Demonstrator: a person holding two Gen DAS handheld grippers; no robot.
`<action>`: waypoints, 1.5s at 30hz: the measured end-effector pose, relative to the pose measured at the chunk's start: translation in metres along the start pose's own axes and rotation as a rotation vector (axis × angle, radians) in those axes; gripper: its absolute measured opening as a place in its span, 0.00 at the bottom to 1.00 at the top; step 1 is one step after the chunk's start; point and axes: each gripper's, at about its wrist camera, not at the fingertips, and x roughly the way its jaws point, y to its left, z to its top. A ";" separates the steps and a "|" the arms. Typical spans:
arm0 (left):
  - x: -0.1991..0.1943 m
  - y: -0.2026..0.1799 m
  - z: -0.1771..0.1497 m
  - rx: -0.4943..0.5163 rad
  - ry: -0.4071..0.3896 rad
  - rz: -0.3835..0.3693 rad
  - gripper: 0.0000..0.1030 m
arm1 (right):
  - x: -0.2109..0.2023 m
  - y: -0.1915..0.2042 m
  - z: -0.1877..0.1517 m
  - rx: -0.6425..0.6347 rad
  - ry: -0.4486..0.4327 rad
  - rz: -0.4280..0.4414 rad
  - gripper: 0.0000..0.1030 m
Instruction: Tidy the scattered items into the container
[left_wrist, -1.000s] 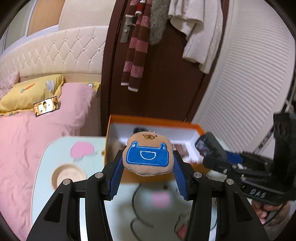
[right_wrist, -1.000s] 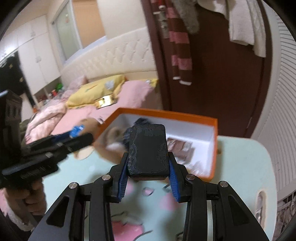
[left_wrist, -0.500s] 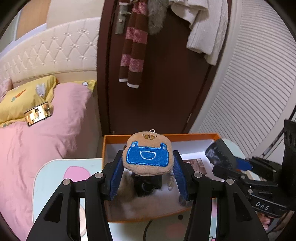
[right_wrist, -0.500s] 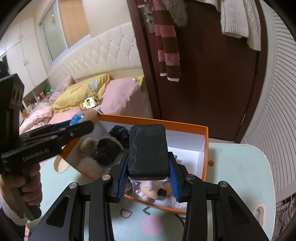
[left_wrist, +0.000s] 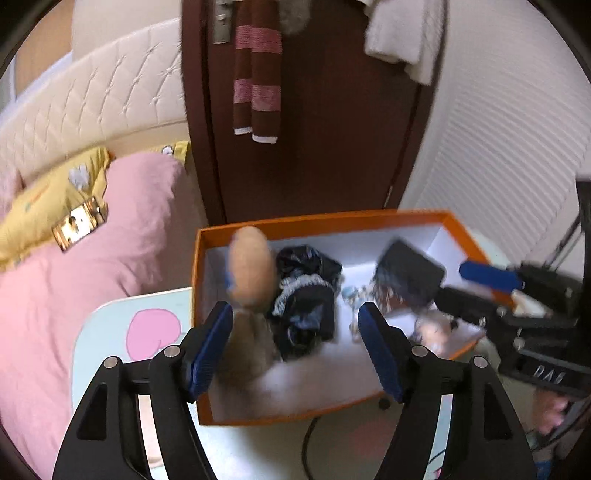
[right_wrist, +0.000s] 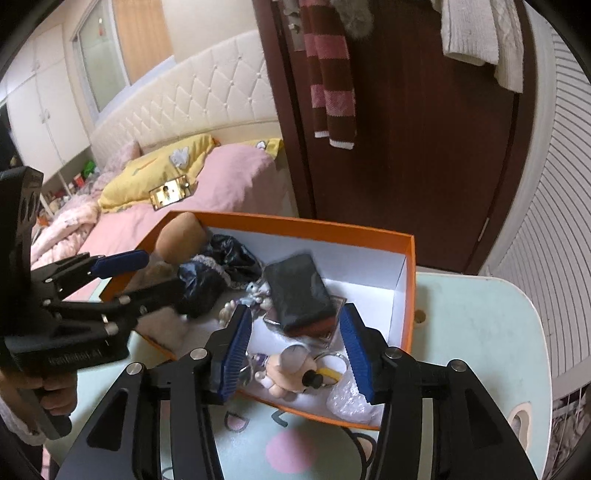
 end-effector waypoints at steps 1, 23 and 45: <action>0.001 -0.002 -0.002 0.012 0.015 0.005 0.70 | 0.001 0.001 -0.002 -0.009 0.012 -0.005 0.48; -0.036 -0.007 -0.026 -0.074 0.012 -0.008 0.71 | -0.019 0.017 -0.012 -0.057 0.017 -0.017 0.52; -0.091 -0.035 -0.084 -0.172 0.024 0.074 0.71 | -0.080 0.042 -0.055 0.011 -0.069 -0.055 0.70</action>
